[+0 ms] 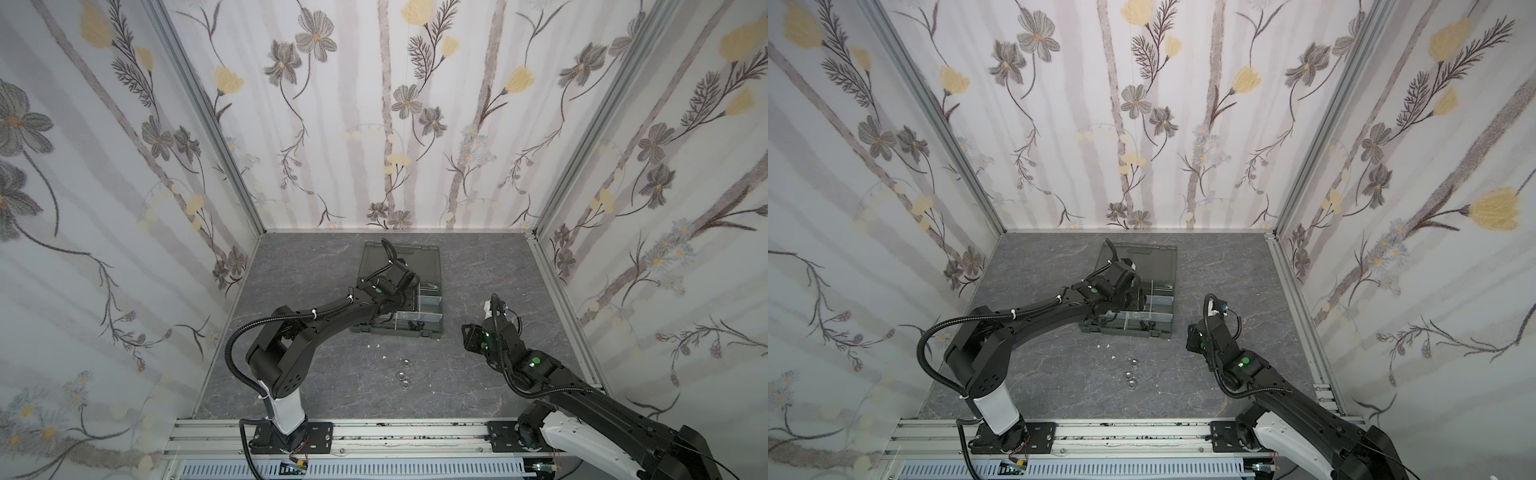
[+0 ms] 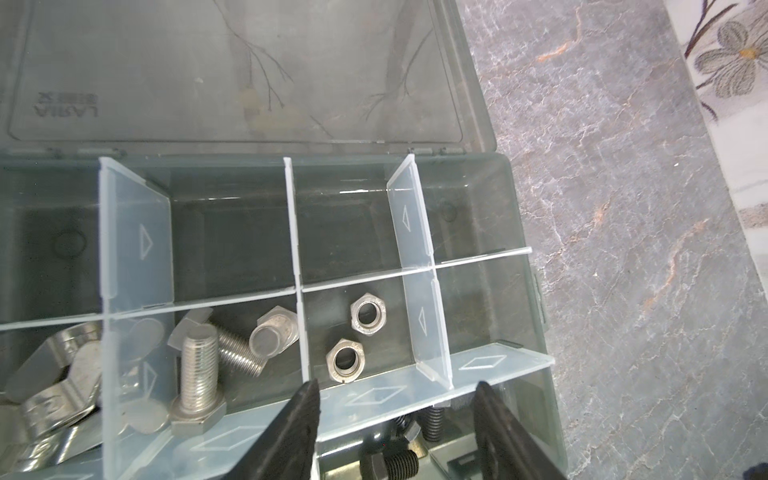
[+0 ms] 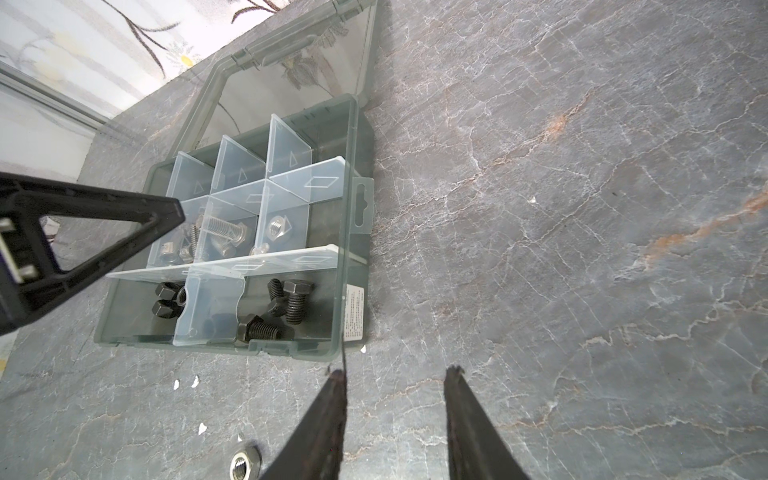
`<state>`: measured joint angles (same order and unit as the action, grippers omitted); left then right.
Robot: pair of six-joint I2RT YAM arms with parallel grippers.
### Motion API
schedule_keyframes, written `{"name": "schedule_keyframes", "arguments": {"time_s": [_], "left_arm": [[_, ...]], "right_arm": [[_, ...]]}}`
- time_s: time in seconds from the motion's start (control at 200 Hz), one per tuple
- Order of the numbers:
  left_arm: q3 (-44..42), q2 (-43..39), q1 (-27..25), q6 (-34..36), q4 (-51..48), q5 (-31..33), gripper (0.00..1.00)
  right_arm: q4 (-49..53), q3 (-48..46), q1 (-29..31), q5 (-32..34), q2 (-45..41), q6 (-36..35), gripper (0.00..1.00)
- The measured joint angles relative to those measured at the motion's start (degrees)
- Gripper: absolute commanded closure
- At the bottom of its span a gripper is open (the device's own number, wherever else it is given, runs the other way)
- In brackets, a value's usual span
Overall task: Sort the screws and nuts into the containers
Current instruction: 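Draw the left gripper back while the right gripper reaches down to another hex nut, then close the right gripper on a loose silver hex nut on the table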
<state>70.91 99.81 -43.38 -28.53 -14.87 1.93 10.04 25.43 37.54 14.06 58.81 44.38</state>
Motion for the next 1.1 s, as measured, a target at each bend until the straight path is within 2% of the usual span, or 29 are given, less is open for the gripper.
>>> {"name": "schedule_keyframes", "arguments": {"time_s": [0.345, 0.725, 0.919, 1.099], "left_arm": [[-10.38, -14.99, 0.24, -0.42, 3.37, 8.61, 0.25], [-30.93, -37.53, 3.91, -6.36, 5.03, 17.46, 0.13], [-38.16, -46.27, 4.2, -9.11, 5.2, 19.1, 0.09], [-41.94, -50.42, 4.33, -11.17, 5.2, 19.54, 0.09]], "right_arm": [[0.07, 0.96, 1.05, -0.28, 3.1, 0.24, 0.59], [-0.83, 12.59, 17.51, -1.97, 23.89, 2.05, 0.58], [-2.27, 17.68, 21.81, -5.27, 33.24, 2.67, 0.58], [-2.01, 22.18, 23.74, -6.86, 38.8, 2.67, 0.58]]}}
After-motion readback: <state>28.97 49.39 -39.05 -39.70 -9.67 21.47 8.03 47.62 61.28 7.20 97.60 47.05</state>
